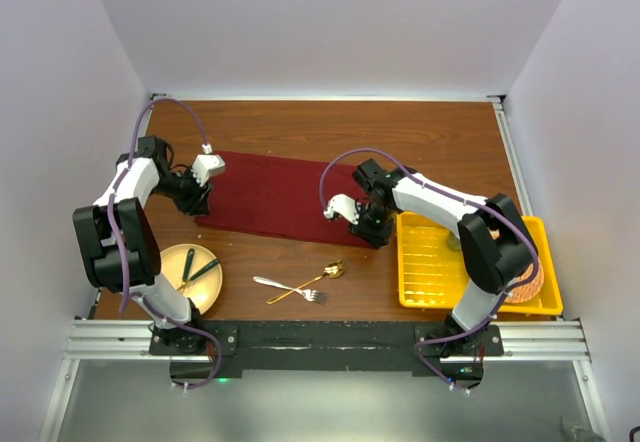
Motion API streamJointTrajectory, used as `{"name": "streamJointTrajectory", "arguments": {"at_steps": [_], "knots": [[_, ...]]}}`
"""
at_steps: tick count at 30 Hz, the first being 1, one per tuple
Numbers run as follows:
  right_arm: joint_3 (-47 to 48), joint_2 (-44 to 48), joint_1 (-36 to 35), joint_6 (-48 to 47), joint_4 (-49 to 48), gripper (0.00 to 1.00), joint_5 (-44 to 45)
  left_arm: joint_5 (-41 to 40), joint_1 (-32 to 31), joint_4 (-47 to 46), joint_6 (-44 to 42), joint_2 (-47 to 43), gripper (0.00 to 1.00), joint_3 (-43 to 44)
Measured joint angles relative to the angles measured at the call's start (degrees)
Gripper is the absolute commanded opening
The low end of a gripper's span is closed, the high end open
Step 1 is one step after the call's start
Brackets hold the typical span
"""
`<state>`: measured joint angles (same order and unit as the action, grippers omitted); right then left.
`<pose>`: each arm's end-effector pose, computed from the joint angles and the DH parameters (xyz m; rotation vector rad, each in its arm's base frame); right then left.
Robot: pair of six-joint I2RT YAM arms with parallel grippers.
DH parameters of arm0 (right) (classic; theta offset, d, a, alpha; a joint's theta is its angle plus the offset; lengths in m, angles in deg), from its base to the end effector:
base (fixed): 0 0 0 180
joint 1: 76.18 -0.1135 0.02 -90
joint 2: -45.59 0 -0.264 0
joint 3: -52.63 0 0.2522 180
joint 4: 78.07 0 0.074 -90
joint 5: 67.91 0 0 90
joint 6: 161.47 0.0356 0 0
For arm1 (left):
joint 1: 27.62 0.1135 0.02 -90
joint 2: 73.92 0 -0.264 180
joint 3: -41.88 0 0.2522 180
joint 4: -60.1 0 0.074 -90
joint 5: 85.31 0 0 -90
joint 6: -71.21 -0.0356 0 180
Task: Fold the napkin into a case and place the utensils inside
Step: Smooth out the rectangle-folded napkin at the center of the board.
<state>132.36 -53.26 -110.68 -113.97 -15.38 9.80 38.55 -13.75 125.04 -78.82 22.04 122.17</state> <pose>0.2548 0.1843 0.1841 -1.8663 2.3095 0.3041 0.3029 0.0544 0.2058 1.0846 2.3787 -0.5067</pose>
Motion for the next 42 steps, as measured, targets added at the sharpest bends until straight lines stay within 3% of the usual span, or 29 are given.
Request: {"name": "streamJointTrajectory", "arguments": {"at_steps": [20,27,29,30,42], "knots": [[-0.66,-0.55,0.0,-1.97,-1.01,0.35,0.94,-0.07,0.33,-0.09,0.92,0.04,0.36,0.0],[-0.81,-1.44,0.0,-2.62,-1.42,0.22,1.53,-0.09,0.57,-0.07,0.92,0.35,0.36,0.02],[-0.81,-1.44,0.0,-2.62,-1.77,0.11,1.99,-0.09,0.76,-0.07,0.92,0.48,0.36,0.0],[-0.81,-1.44,0.0,-2.71,-1.88,0.0,2.21,-0.13,0.81,-0.07,0.92,0.52,0.36,0.0],[-0.28,0.46,0.0,-2.49,-0.39,0.0,1.88,0.55,4.22,0.85,2.62,1.51,0.33,0.39]]}}
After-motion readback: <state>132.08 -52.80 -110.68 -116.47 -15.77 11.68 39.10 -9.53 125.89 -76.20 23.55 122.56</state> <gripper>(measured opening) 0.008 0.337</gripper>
